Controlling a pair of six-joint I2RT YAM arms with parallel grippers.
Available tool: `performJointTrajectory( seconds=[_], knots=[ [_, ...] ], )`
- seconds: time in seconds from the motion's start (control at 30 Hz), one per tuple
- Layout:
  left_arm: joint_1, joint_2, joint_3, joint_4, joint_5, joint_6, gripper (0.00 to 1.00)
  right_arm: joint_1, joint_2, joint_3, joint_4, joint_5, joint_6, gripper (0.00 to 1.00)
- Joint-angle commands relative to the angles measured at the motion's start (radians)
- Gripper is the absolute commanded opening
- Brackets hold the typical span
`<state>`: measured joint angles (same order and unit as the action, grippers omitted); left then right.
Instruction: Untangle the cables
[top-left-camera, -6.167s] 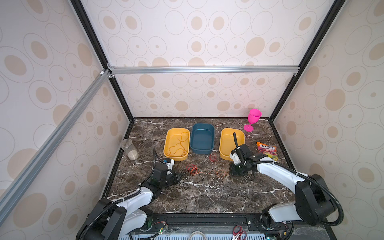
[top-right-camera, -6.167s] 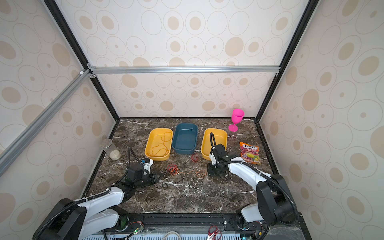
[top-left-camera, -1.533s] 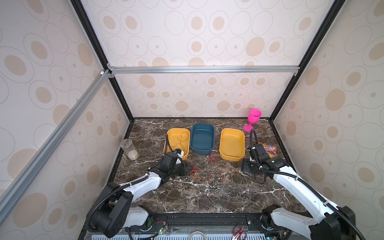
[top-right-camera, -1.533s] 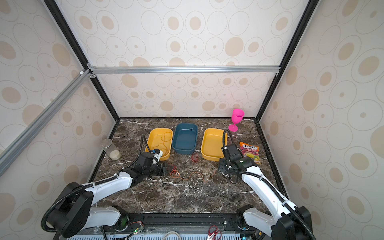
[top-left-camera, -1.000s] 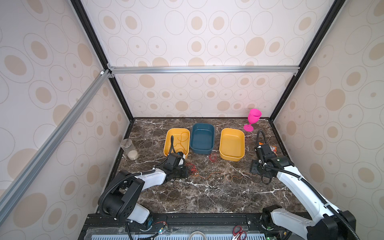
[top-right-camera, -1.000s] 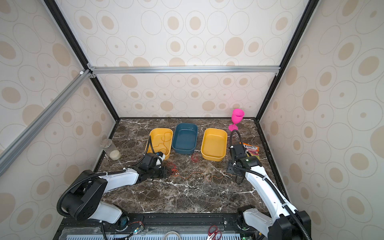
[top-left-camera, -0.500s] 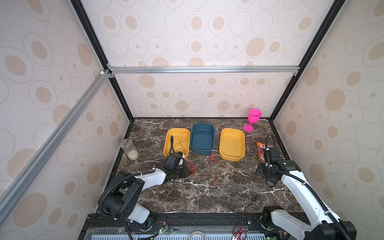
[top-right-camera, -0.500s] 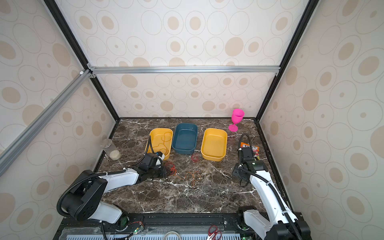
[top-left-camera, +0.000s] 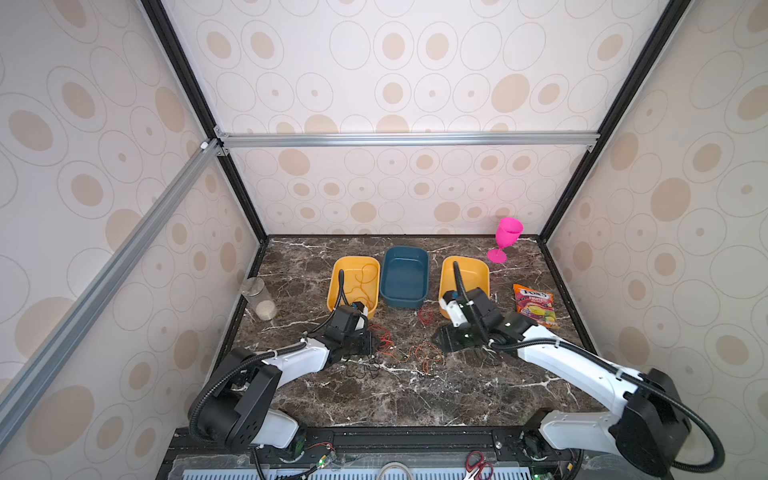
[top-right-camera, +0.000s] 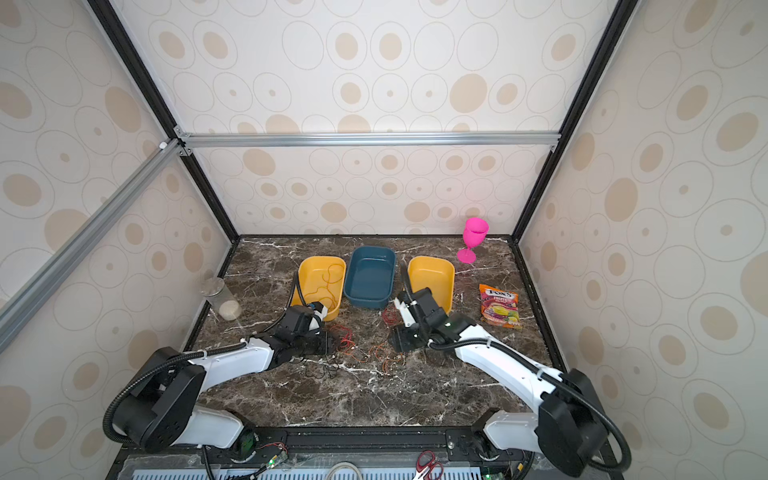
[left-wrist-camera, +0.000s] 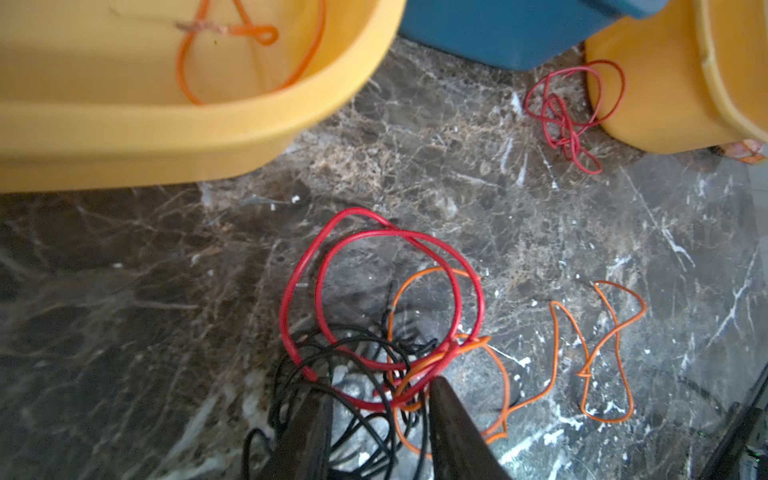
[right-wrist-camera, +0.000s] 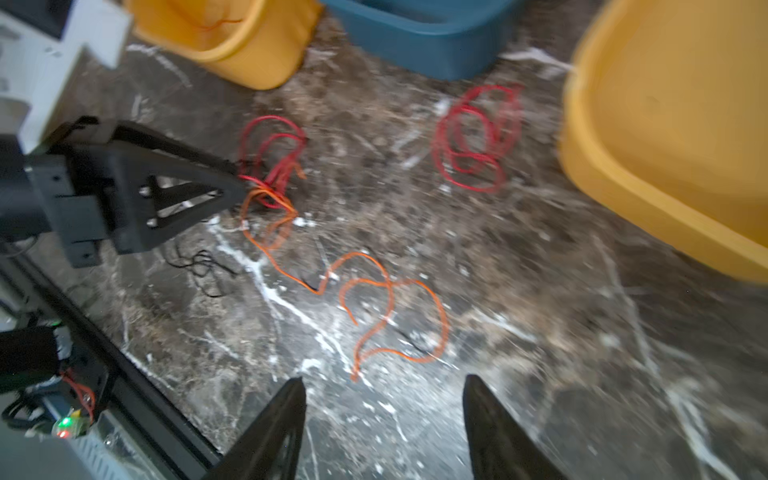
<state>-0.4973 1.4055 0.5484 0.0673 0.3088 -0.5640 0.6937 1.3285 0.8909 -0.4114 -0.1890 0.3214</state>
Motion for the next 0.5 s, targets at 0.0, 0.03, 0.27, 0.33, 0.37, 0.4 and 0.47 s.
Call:
performJointTrajectory(
  seconds=[0.0,0.03,0.27,0.33,0.37,0.4,0.47],
  knots=[
    [0.006,-0.044,0.003,-0.031,0.001,-0.002,0.40,0.058,0.101,0.039,0.132,-0.070,-0.088,0.62],
    [0.005,-0.051,0.004,-0.036,0.000,-0.001,0.40,0.073,0.129,0.047,0.160,-0.080,-0.098,0.61],
    [0.008,-0.081,0.016,-0.053,0.009,0.028,0.47,0.119,0.270,0.062,0.255,-0.191,-0.122,0.54],
    [0.009,-0.064,0.024,-0.057,0.016,0.046,0.49,0.127,0.303,0.077,0.256,-0.210,-0.130,0.54],
    [0.009,-0.046,0.033,-0.070,0.010,0.056,0.49,0.132,0.323,0.090,0.248,-0.220,-0.134,0.54],
    [0.012,-0.034,0.041,-0.082,0.004,0.063,0.49,0.138,0.338,0.100,0.241,-0.220,-0.139,0.54],
    [0.012,-0.023,0.049,-0.085,-0.004,0.067,0.49,0.153,0.368,0.115,0.247,-0.215,-0.145,0.54]
  ],
)
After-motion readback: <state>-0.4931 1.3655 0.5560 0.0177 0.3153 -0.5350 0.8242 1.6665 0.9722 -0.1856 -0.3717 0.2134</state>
